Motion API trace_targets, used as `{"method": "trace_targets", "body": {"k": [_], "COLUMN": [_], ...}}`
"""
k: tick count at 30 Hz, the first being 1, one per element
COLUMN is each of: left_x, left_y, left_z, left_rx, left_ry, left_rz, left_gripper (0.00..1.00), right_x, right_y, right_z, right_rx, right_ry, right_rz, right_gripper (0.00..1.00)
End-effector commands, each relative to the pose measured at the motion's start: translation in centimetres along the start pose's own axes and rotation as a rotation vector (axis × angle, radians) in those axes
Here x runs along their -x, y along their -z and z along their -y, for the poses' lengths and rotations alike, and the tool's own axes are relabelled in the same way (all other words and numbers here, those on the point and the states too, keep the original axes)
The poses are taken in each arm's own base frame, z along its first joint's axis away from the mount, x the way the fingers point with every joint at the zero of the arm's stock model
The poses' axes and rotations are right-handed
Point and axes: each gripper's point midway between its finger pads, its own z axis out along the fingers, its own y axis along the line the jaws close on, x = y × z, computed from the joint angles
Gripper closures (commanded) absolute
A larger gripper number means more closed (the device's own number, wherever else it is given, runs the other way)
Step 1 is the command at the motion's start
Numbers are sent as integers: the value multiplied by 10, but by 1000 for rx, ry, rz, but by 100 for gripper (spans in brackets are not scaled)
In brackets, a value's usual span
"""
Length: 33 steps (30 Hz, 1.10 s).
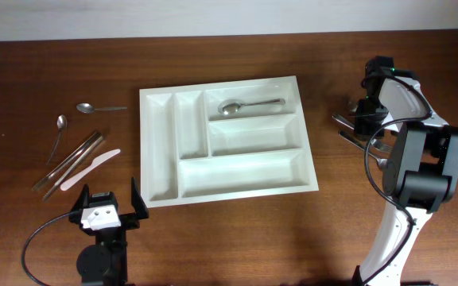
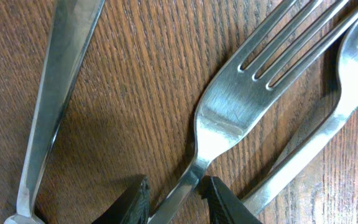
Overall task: Pack container
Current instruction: 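Lower the right gripper and grasp a silver fork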
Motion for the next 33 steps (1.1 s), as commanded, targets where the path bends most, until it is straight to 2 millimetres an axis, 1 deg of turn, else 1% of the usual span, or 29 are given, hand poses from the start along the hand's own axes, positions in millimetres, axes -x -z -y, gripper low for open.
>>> {"method": "trace_targets", "body": {"k": [1, 3, 6, 11, 25, 30, 33], "left_x": [-1, -1, -1, -1, -1, -1, -1], "left_y": [0, 0, 0, 0, 0, 0, 0], "left_z": [0, 0, 0, 0, 0, 0, 0], "left_rx": [-4, -4, -4, -4, -4, -4, -4], "left_ry": [-11, -11, -11, -11, -11, -11, -11], "left_rz": [2, 2, 2, 2, 2, 2, 2], "left_gripper": [1, 1, 1, 1, 1, 1, 1], "right_x": [3, 3, 3, 3, 4, 4, 4], "right_y": [-13, -13, -13, -13, -12, -8, -3], "right_z": [8, 8, 8, 8, 7, 6, 1], "right_rx": [-41, -42, -42, -42, -41, -44, -29], "right_ry": [34, 65, 107, 163, 292, 297, 317], "right_rz": [23, 20, 21, 21, 18, 18, 18], "right_gripper": [76, 83, 90, 96, 96, 96, 96]}}
